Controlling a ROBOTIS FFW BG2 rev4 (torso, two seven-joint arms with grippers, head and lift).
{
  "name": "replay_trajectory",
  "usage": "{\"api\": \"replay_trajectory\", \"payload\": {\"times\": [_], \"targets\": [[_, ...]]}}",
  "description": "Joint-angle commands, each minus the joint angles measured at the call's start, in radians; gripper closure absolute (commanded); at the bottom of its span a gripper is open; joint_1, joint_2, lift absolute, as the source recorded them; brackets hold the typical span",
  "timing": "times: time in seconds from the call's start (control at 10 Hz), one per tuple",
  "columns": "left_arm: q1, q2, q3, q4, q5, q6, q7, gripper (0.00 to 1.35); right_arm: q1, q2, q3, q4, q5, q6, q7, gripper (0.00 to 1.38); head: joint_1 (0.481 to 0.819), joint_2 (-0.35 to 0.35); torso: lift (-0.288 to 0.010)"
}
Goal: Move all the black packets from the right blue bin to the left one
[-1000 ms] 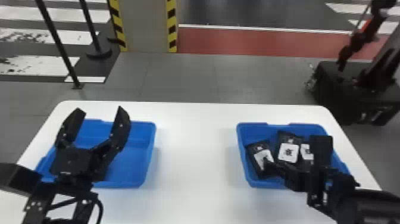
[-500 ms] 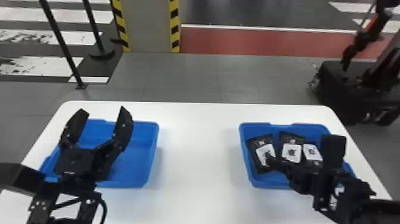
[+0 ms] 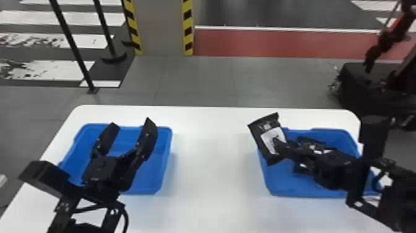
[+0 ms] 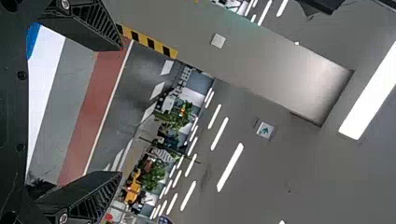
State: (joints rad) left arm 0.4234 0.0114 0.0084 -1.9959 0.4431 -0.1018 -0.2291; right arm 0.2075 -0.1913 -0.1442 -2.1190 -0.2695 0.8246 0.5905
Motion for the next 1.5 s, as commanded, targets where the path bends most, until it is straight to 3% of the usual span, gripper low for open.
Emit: {"api": "replay_trajectory", "payload": {"times": [0.0, 0.2, 0.5, 0.7, 0.9, 1.4], "targets": [[-0.001, -0.008, 0.004, -0.001, 0.028, 0.053, -0.009, 0.07, -0.242, 0.0, 0.006, 0.395, 0.001, -0.145, 0.18, 1.26, 0.695, 0.013, -0.11], [-0.026, -0.008, 0.005, 0.012, 0.063, 0.119, -0.032, 0.07, -0.433, 0.006, 0.066, 0.675, 0.024, -0.204, 0.313, 1.26, 0.695, 0.021, -0.11], [-0.023, -0.008, 0.015, 0.014, 0.069, 0.188, -0.064, 0.07, -0.487, 0.006, 0.127, 0.677, 0.03, -0.204, 0.362, 1.26, 0.695, 0.037, -0.11], [-0.05, -0.01, 0.024, 0.014, 0.071, 0.278, -0.121, 0.07, -0.539, 0.009, 0.193, 0.704, 0.015, -0.201, 0.407, 1.26, 0.695, 0.05, -0.11], [-0.077, -0.007, 0.027, 0.014, 0.066, 0.332, -0.15, 0.07, -0.593, 0.036, 0.239, 0.738, 0.012, -0.191, 0.462, 1.26, 0.695, 0.074, -0.11], [-0.136, -0.011, 0.013, 0.041, 0.065, 0.32, -0.161, 0.07, -0.635, 0.055, 0.4, 0.756, -0.091, -0.162, 0.505, 1.26, 0.695, 0.147, -0.11]]}}
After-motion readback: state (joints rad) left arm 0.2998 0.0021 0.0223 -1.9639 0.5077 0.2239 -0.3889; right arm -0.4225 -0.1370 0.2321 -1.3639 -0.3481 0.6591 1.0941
